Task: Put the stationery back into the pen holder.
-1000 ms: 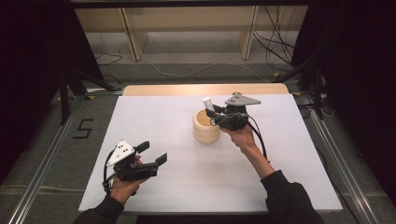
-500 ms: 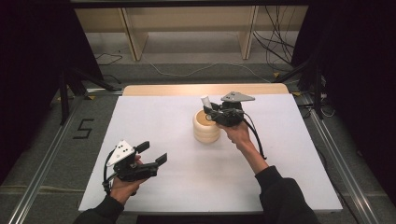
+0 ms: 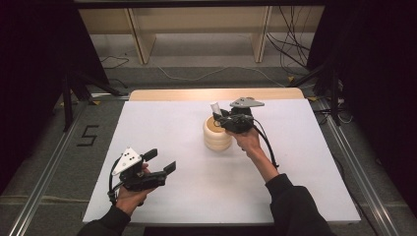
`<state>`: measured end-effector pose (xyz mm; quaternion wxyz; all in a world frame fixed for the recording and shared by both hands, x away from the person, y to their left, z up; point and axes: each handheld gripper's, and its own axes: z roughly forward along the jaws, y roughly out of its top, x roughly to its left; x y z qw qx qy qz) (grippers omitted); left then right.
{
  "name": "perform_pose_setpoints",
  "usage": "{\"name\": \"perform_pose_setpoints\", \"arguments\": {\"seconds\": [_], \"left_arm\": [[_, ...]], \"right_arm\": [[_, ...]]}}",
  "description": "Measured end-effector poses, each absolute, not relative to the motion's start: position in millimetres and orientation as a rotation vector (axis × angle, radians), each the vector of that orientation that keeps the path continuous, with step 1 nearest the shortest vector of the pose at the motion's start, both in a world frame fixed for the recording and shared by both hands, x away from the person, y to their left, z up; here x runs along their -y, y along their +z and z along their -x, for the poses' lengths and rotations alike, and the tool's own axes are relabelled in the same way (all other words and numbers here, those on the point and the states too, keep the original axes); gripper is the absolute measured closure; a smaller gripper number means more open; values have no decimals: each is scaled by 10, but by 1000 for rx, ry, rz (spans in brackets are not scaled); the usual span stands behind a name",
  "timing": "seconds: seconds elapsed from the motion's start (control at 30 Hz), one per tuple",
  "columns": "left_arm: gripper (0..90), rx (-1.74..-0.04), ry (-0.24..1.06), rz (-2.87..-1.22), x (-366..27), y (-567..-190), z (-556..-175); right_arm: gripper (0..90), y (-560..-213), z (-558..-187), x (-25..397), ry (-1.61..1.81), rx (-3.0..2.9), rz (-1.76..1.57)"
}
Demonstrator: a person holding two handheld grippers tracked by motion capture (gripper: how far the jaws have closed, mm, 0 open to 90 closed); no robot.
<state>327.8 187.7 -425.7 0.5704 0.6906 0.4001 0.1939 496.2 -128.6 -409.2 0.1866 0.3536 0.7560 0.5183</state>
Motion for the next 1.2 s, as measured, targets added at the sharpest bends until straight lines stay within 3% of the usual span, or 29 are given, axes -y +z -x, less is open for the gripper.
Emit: {"name": "perform_pose_setpoints", "arguments": {"seconds": [1.2], "left_arm": [[148,-936,452,-1622,-1871,-4258,-3279]], "right_arm": [[685,-4206,-4971,1240,1387,-2189,-1027]]}}
